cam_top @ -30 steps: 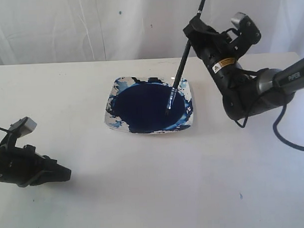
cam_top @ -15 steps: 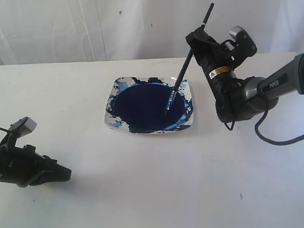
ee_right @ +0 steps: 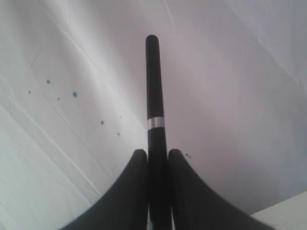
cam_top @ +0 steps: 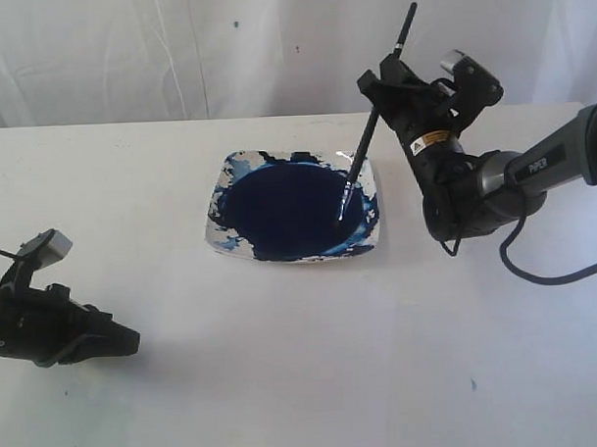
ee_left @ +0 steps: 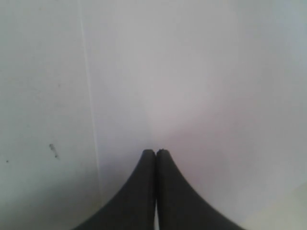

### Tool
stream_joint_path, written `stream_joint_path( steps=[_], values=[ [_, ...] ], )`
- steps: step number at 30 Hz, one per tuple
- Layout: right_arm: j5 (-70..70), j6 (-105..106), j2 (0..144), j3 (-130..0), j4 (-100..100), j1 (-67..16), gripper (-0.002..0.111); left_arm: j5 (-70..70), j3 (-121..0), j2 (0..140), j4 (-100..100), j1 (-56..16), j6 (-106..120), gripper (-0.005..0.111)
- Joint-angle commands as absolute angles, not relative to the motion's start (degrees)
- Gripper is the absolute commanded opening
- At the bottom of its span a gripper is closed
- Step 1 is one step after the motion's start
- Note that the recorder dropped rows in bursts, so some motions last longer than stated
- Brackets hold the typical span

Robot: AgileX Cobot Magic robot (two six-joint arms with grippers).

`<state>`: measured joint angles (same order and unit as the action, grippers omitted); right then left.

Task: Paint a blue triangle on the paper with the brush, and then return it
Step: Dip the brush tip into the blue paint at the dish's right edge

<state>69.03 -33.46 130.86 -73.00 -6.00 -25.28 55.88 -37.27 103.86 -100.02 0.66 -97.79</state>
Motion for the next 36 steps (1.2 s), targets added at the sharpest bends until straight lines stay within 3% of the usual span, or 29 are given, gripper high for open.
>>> stream_joint_path(
  steps=[1, 21, 36],
  values=[
    [69.96, -32.52, 131.03, -73.23, -4.04, -24.93, 0.0, 55.65, -36.74, 103.66, -99.95, 0.58, -97.41, 0.0],
    [69.96, -28.24, 130.39, -73.23, 3.7, -24.93, 0.0, 55.65, -36.74, 103.66, -99.95, 0.58, -97.41, 0.0],
    [69.96, -34.76, 126.87, -71.93, 18.82, -18.95, 0.0, 55.65, -36.74, 103.66, -99.95, 0.58, -97.41, 0.0]
  ],
)
